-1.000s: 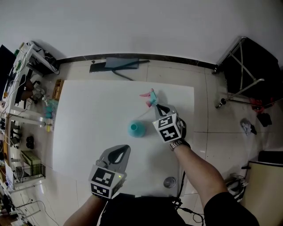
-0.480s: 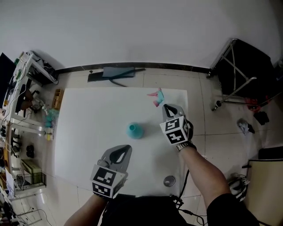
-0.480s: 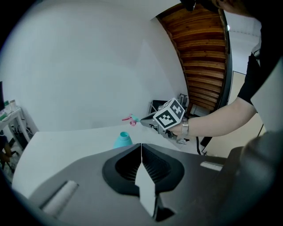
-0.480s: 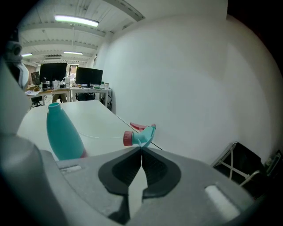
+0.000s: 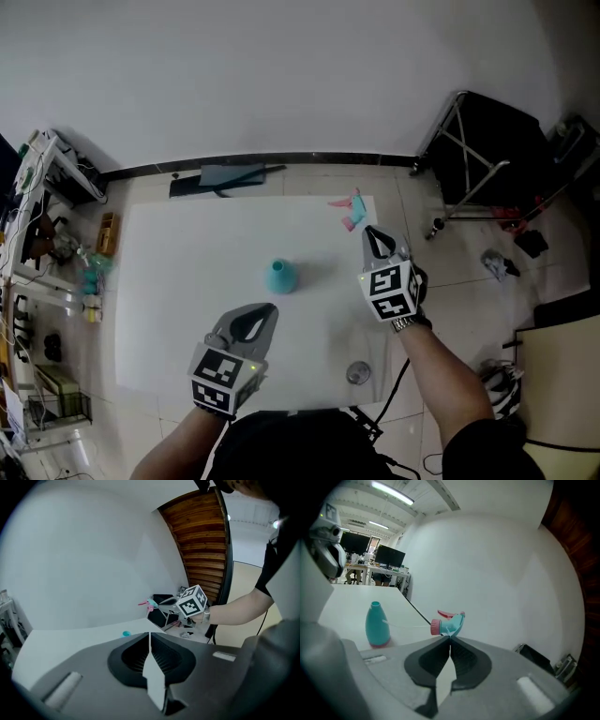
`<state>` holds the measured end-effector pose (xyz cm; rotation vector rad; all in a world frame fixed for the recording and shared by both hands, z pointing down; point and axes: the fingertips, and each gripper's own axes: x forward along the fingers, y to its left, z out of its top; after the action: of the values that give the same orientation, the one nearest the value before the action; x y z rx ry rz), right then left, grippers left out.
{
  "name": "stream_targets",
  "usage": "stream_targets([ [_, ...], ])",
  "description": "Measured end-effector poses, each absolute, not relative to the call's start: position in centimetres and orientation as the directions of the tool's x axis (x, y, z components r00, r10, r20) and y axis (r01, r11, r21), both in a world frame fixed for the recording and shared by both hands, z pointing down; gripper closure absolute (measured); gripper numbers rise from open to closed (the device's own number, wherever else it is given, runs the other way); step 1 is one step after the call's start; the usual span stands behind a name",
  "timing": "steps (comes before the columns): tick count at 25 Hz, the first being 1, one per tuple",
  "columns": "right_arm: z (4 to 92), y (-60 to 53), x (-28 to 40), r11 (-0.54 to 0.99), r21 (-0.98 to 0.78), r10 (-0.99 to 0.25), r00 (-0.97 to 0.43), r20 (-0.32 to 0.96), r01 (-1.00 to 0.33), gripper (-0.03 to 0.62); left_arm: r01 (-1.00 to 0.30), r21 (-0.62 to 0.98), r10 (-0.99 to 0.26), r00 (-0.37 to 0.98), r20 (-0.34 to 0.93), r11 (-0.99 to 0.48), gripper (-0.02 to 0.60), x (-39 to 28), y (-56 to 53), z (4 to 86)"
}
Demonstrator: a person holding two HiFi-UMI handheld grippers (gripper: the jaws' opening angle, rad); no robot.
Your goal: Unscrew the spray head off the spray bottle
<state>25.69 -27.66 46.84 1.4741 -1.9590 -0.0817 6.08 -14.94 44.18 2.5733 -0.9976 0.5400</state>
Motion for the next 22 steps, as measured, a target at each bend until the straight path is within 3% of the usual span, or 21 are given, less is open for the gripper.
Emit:
stream_targets([
  [13, 38.9, -19.0, 22.0, 0.383, 0.577, -0.911, -0.192, 0.365, -0.722, 0.597, -0.575, 0.222, -0.503, 0.807, 0.308, -0.787, 0.480, 5.4, -14.3, 39.4],
  [22, 34.9, -14.0, 15.4, 0.488, 0.673, -0.871, -0.362, 0.333, -0.555, 0.597, -0.334, 0.499, -0.284, 0.943, 0.176, -0.800, 0.305, 6.0, -12.7, 37.4],
])
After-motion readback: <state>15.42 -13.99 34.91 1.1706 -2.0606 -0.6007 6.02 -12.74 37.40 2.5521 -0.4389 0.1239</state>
